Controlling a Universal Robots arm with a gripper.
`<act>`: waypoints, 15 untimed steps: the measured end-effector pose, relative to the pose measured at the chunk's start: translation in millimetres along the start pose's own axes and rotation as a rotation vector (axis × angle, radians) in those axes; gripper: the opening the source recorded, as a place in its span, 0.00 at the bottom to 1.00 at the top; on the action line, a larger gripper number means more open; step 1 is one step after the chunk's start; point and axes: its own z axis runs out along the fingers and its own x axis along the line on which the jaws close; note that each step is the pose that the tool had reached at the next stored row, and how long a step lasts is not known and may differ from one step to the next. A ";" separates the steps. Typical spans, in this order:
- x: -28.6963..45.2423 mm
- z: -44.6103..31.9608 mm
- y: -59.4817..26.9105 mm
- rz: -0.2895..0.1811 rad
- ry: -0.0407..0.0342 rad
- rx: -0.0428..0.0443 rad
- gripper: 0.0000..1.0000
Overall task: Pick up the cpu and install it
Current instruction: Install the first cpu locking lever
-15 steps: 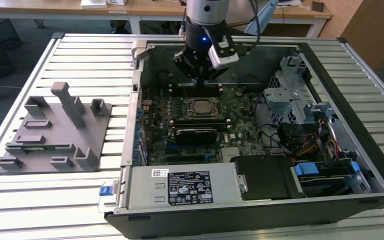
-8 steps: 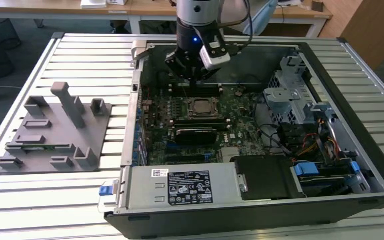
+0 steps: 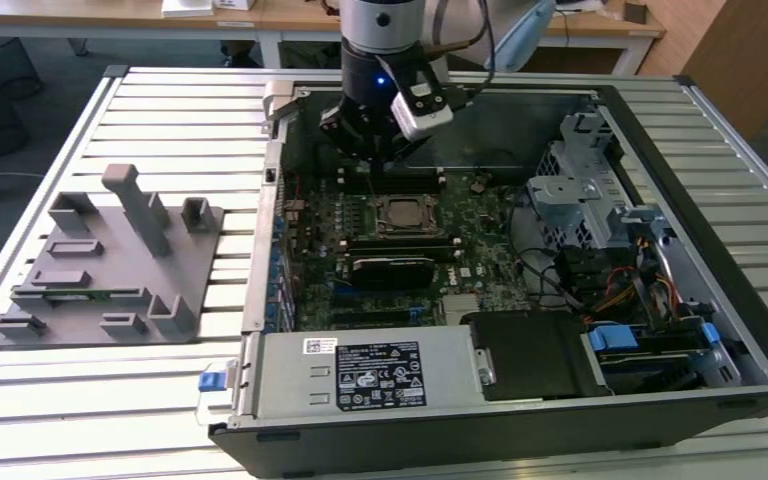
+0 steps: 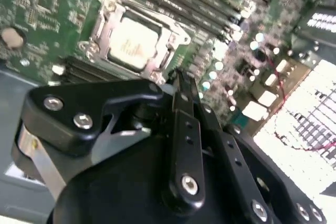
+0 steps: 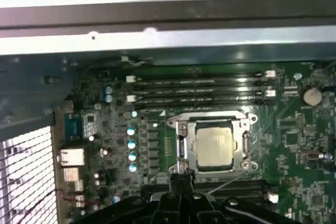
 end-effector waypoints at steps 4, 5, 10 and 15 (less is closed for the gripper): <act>14.5 1.3 -0.2 0.000 -0.0023 -0.0006 0.11; 17.7 1.8 0.0 0.000 -0.0029 -0.0007 0.11; 21.8 5.5 3.7 -0.020 -0.0062 -0.0015 0.11; 24.3 7.8 17.1 -0.025 -0.0072 -0.0015 0.11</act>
